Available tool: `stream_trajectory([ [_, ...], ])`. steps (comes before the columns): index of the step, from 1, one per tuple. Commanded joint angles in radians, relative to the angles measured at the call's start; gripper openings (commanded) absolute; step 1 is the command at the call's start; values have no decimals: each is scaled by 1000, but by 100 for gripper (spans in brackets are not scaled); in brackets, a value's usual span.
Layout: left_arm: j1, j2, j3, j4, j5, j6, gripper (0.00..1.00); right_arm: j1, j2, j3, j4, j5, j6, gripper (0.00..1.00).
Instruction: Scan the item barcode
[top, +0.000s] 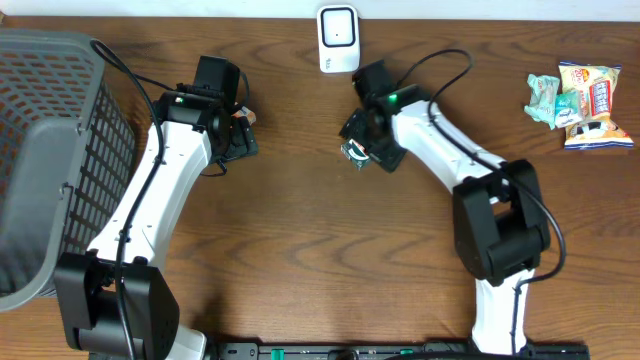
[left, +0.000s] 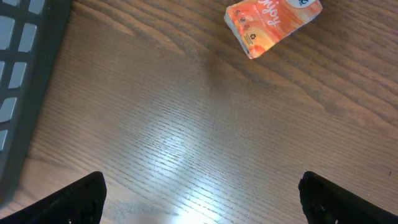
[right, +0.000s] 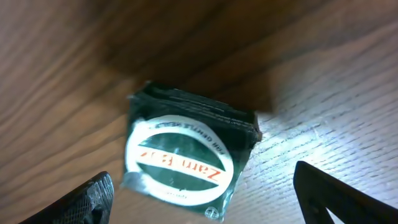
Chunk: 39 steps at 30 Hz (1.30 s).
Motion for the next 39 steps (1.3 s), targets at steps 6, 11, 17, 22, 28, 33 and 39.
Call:
stream_trajectory([
  [6,2,5,-9,-3,-20,6,98,27,33,8,26,124,77,85],
  [11,2,5,-9,-3,-20,6,98,40,85,8,47,107,77,84],
  [17,2,5,-9,-3,-20,6,98,49,114,8,38,104,72,81],
  [22,2,5,-9,-3,-20,6,98,48,114,8,-10,108,26,59],
  [28,2,5,-9,-3,-20,6,98,28,114,8,-54,108,-21,69],
  [33,2,5,-9,-3,-20,6,98,26,114,8,-55,108,-21,72],
  [39,2,5,-9,-3,-20,6,98,27,114,8,-55,108,-21,67],
])
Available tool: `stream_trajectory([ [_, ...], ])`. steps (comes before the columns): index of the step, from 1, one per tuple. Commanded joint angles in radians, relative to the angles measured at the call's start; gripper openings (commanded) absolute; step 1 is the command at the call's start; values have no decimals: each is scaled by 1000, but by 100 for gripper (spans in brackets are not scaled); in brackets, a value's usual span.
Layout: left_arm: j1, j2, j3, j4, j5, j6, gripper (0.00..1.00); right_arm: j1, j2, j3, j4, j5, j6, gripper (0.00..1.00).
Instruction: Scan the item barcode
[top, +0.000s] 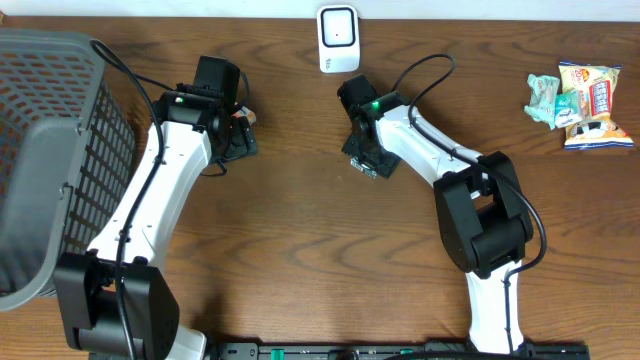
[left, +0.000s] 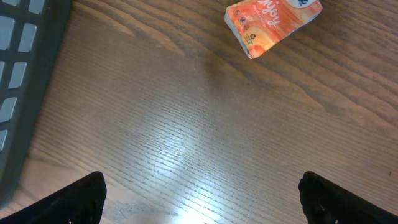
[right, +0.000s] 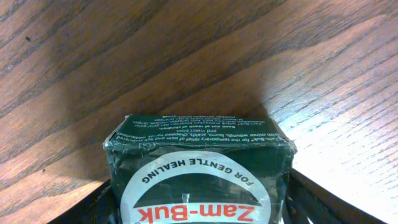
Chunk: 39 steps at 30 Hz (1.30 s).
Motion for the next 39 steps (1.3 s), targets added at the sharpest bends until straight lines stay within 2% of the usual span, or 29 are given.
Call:
stream_trajectory([
  [1,2,5,-9,-3,-20,6,98,-13,43,-10,-1,-6,-8,67],
  [7,2,5,-9,-3,-20,6,97,-13,43,-10,-2,-10,-60,66],
  [27,2,5,-9,-3,-20,6,98,6,43,-10,19,-32,-60,66],
  [31,2,5,-9,-3,-20,6,98,6,43,-10,68,-33,-148,62],
  [39,2,5,-9,-3,-20,6,98,6,42,-10,147,-36,-217,60],
])
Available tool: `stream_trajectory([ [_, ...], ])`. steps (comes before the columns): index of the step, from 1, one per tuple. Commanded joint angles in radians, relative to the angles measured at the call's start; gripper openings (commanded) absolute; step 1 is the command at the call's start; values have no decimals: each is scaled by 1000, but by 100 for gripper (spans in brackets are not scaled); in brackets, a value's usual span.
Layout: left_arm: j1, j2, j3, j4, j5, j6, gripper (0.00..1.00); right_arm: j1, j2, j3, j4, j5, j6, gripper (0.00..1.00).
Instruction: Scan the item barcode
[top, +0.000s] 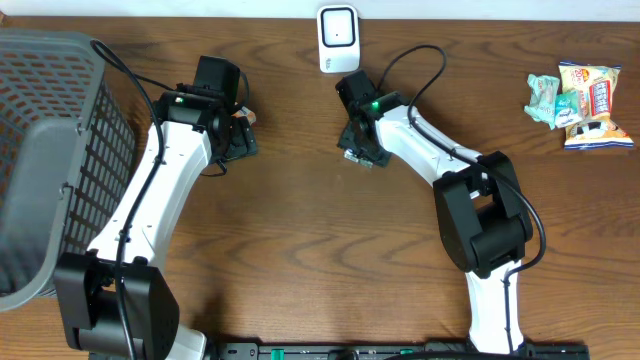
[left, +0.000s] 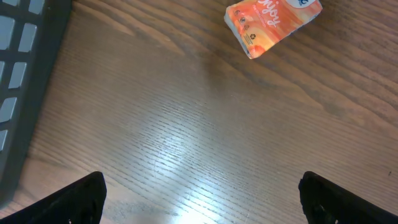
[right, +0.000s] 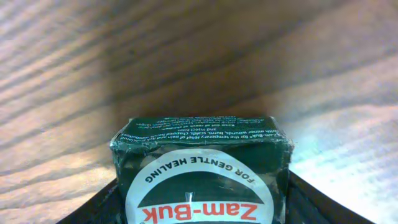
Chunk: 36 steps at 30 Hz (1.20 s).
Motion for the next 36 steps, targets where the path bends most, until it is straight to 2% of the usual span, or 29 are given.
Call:
stream_trajectory([
  [1,2,5,-9,-3,-20,6,98,4,40,-10,25,-17,-41,59],
  [11,2,5,-9,-3,-20,6,98,3,24,23,153,-16,-214,60],
  [14,2,5,-9,-3,-20,6,97,2,16,68,217,-16,-324,56],
  [17,2,5,-9,-3,-20,6,98,2,12,126,286,8,-452,56],
  [19,2,5,-9,-3,-20,6,98,2,12,150,333,52,-488,56],
  [25,2,5,-9,-3,-20,6,98,2,12,157,599,149,-607,57],
  [29,2,5,-9,-3,-20,6,98,2,12,157,778,179,-660,55],
  [36,2,5,-9,-3,-20,6,98,-5,37,157,975,179,-728,53],
])
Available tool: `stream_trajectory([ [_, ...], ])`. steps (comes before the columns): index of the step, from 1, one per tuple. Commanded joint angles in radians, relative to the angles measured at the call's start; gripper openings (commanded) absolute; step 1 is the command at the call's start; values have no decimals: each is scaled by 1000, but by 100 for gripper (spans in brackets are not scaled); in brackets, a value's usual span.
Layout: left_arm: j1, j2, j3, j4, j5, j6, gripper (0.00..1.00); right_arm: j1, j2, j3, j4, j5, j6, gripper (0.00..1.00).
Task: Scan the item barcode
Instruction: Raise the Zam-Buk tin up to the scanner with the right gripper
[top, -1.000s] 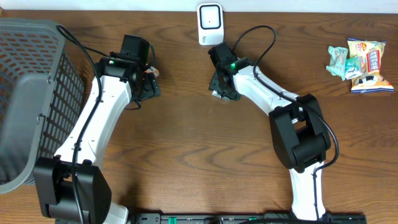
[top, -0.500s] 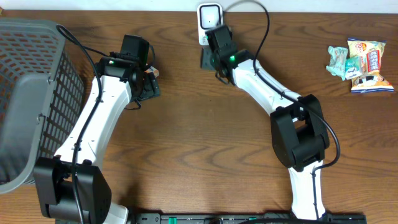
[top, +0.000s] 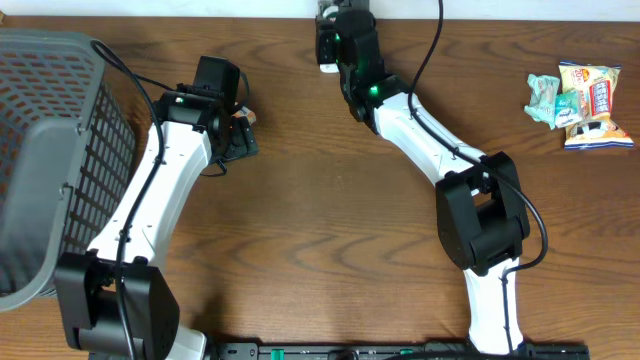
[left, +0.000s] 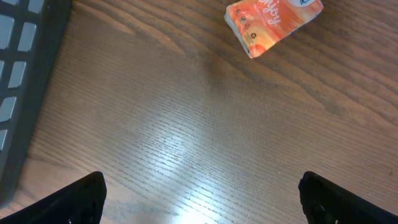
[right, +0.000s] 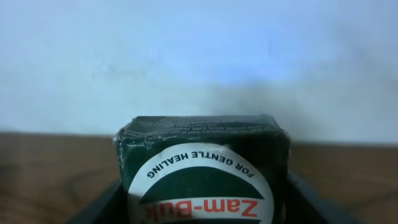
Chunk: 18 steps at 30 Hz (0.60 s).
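A dark green Zam-Buk box (right: 202, 168) with a round white label fills the right wrist view, and my right gripper (right: 202, 190) is shut on it, one finger (right: 93, 205) on each side. Behind the box are a white wall and a strip of brown table. From overhead, the right gripper (top: 347, 35) is raised at the table's far edge, covering most of the white scanner (top: 325, 67); the box itself is hidden there. My left gripper (left: 199, 193) hangs open over bare wood, nothing between its fingers.
An orange packet (left: 273, 25) lies just ahead of the left gripper (top: 237, 140). A grey mesh basket (top: 50, 150) takes up the left side. Several snack packets (top: 580, 100) lie at the far right. The table's wood (top: 320, 250) spreads in front.
My right gripper, still shut on the green box, has moved from just above the table below the scanner to the far edge, over the scanner and facing the wall. The left arm has not moved.
First my right gripper stood open above the green box lying on the table. Then it was down around the box, and after that shut on it with the box lifted slightly. Now it holds the box at the scanner. The left arm stayed still throughout.
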Motion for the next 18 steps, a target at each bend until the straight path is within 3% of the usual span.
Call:
stream_trajectory([
  [1,2,5,-7,-3,-20,6,98,-9,28,13,93,23,-59,53],
  [9,2,5,-7,-3,-20,6,98,-35,130,13,316,19,-59,52],
  [18,2,5,-7,-3,-20,6,98,-41,196,13,423,17,-59,52],
])
